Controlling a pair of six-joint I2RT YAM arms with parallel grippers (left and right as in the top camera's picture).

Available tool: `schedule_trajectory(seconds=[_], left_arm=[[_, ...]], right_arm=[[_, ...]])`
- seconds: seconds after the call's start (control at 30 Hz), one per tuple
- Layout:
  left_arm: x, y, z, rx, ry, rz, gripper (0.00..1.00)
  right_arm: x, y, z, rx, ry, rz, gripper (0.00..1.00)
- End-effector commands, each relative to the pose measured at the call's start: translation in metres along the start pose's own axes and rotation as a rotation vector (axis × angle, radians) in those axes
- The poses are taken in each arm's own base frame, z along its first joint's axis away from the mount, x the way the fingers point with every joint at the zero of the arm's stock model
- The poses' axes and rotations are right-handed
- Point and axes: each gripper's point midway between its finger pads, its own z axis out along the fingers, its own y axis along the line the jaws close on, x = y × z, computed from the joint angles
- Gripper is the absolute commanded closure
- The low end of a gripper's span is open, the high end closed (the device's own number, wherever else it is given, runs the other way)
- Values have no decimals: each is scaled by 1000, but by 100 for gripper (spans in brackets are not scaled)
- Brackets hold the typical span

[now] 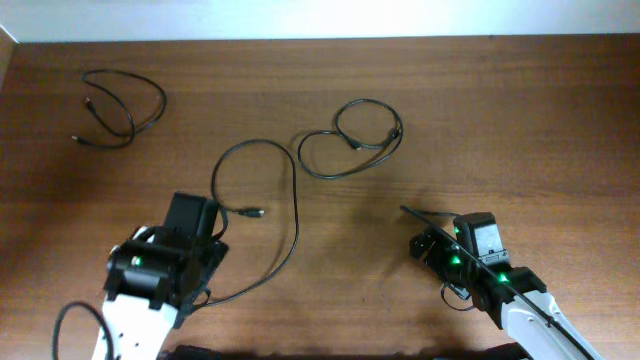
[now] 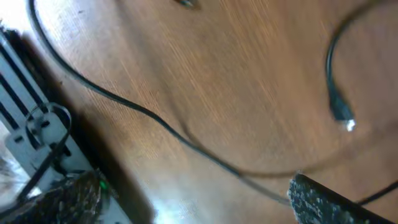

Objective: Untangle cables
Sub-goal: 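Grasp the S-shaped middle cable with the left gripper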

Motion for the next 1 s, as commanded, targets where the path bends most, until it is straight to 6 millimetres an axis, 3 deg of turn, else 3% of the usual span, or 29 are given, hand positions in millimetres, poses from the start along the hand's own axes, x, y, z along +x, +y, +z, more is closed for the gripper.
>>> schedule_trajectory(seconds=[0.0,0.03,0.17,0.3,0.4,0.43,0.47,0.5,0.53,0.6,0.77,0.8,0.87,0.9,0.97], left_arm=[[-6,31,17,-71,-106,-340,1],[-12,43,27,-114,-175,-397,1],[-20,55,56,-168,-277,-416,1],[-27,83,78,-337,-265,-555,1],[-16,87,101,-396,-211,-572,0],[-8,86,117,-396,-185,-576,10],[-7,85,123,-396,-190,-575,62],[-11,84,122,-394,-205,-562,79],[-22,76,116,-371,-217,-484,100],[-44,52,99,-292,-236,-366,100],[-113,-31,27,-23,-354,33,100],[-119,-49,18,45,-365,104,100],[-115,-130,-4,393,-379,473,100],[-103,-156,-17,533,-377,620,100],[-75,-188,-42,776,-371,863,100]], right_arm=[[3,-16,4,55,0,7,1],[3,-16,4,55,0,7,1],[4,-17,4,60,4,8,2],[4,-17,4,60,4,8,2],[4,-17,4,60,4,8,1],[4,-17,4,60,4,8,2],[4,-17,4,60,4,8,2],[4,-17,4,60,3,8,2],[4,-17,4,60,4,8,1],[3,-16,4,57,1,7,2],[3,-15,4,54,-1,7,1],[3,-15,4,54,-1,7,2],[3,-16,4,54,-1,7,2],[3,-15,4,54,-1,7,2],[2,-15,4,52,-3,7,2]])
